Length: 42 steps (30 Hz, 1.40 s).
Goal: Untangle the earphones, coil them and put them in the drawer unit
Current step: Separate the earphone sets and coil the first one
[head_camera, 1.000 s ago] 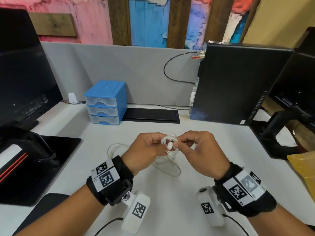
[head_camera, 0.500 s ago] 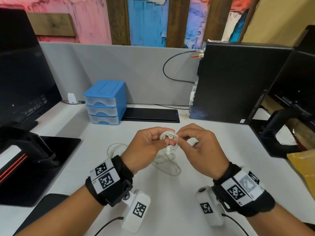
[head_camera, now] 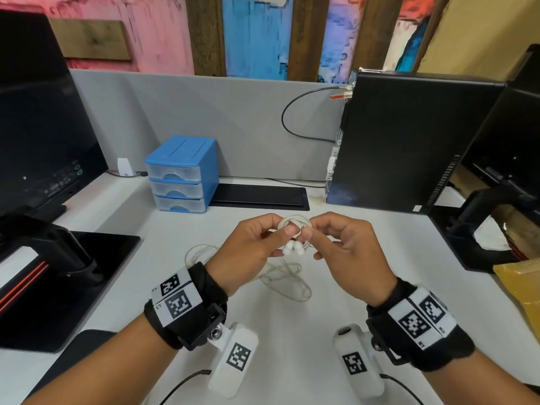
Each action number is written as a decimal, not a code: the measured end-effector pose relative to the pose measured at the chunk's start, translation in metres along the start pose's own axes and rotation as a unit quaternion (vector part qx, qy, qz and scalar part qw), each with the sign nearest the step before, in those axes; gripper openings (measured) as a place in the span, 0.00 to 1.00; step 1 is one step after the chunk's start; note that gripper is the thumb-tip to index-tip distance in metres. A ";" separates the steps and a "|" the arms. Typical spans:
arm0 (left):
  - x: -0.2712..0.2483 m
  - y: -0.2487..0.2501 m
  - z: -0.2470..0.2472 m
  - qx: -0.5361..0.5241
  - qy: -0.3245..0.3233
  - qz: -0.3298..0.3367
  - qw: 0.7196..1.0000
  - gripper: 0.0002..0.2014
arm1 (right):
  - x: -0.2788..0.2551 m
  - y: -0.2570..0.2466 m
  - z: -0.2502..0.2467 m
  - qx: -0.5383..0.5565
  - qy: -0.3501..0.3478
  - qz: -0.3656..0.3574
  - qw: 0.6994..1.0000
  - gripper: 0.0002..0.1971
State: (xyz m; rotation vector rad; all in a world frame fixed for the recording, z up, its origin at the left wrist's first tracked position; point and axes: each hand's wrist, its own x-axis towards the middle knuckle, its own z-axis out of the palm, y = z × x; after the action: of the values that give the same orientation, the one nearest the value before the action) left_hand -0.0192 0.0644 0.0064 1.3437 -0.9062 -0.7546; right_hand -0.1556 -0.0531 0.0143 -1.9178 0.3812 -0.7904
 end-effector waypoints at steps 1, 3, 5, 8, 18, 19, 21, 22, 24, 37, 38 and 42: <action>0.000 0.000 0.000 0.003 0.001 0.009 1.000 0.10 | 0.001 -0.001 -0.001 0.031 -0.006 0.011 0.999 0.05; 0.000 0.000 -0.001 0.005 -0.003 0.025 1.000 0.09 | 0.002 -0.004 -0.004 0.121 -0.027 0.050 0.991 0.05; 0.000 0.000 -0.002 0.004 -0.007 0.035 0.999 0.10 | 0.002 -0.007 -0.004 0.198 -0.040 0.086 0.976 0.04; 0.001 -0.005 -0.003 0.025 0.009 0.054 0.998 0.10 | 0.001 -0.009 -0.002 0.254 -0.017 0.111 0.961 0.03; 0.003 -0.014 -0.001 0.099 0.057 0.077 0.990 0.05 | -0.001 -0.002 0.004 0.246 0.022 0.178 0.952 0.06; 0.002 -0.014 -0.001 0.102 0.059 0.076 0.990 0.05 | 0.000 -0.003 0.004 0.249 0.021 0.181 0.951 0.06; 0.003 -0.014 -0.001 0.099 0.063 0.077 0.990 0.06 | 0.000 -0.001 0.005 0.237 0.030 0.183 0.954 0.05; 0.003 -0.014 -0.001 0.099 0.067 0.079 0.990 0.06 | 0.001 0.000 0.005 0.215 0.039 0.187 0.958 0.05; 0.003 -0.016 -0.001 0.103 0.076 0.083 0.988 0.06 | 0.001 0.003 0.006 0.176 0.054 0.198 0.963 0.05; 0.005 -0.025 0.002 0.068 0.059 0.052 0.995 0.04 | 0.003 0.012 0.005 0.120 -0.001 0.159 0.980 0.08; 0.005 -0.028 0.002 0.073 0.050 0.046 0.995 0.03 | 0.004 0.014 0.004 0.096 -0.010 0.149 0.984 0.08; 0.005 -0.032 -0.001 0.066 0.023 0.022 0.997 0.12 | 0.004 0.021 -0.003 -0.012 -0.039 0.103 0.994 0.08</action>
State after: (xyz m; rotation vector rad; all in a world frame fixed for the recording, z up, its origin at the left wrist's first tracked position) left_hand -0.0146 0.0572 -0.0246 1.4471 -0.9595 -0.6356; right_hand -0.1526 -0.0670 -0.0017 -1.8898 0.5324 -0.5749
